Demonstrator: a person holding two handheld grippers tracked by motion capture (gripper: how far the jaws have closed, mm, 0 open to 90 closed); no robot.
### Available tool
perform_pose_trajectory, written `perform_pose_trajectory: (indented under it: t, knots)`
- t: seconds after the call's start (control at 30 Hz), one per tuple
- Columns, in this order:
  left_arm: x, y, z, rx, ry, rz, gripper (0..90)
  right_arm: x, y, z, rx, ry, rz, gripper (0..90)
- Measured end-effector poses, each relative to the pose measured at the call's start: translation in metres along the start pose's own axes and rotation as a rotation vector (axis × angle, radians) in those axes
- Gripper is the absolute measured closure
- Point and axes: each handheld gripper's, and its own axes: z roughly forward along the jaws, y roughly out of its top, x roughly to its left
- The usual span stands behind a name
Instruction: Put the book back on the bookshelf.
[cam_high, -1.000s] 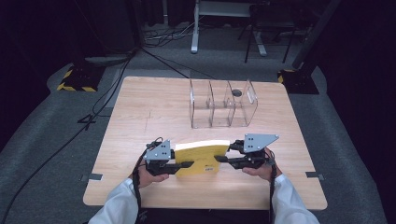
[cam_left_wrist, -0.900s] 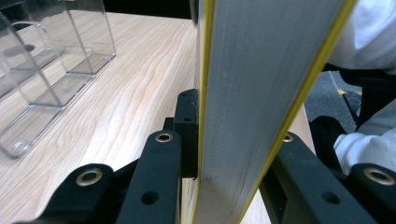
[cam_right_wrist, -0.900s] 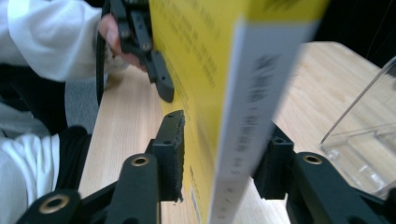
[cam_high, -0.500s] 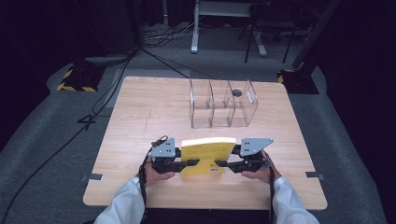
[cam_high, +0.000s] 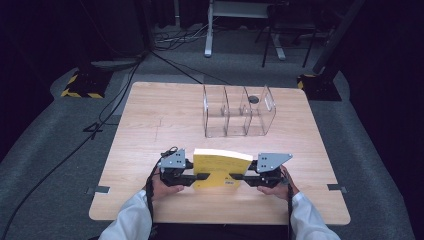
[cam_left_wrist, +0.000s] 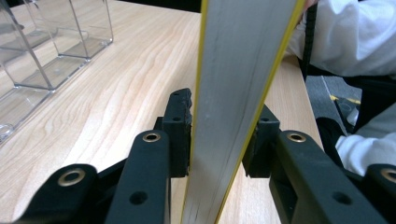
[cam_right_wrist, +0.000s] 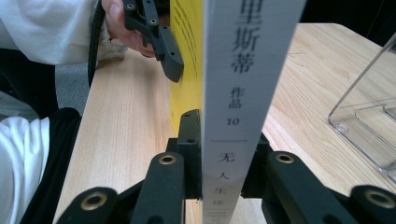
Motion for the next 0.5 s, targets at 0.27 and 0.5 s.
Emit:
perform_pose_trajectory:
  t: [0.27, 0.5]
  knots:
    - [-0.001, 0.002, 0.007, 0.033, -0.051, 0.018, 71.9, 0.005, -0.003, -0.011, 0.012, 0.003, 0.007, 75.9]
    - [-0.006, 0.011, 0.022, 0.049, -0.078, 0.053, 75.2, 0.007, -0.008, -0.025, -0.022, -0.02, 0.056, 67.5]
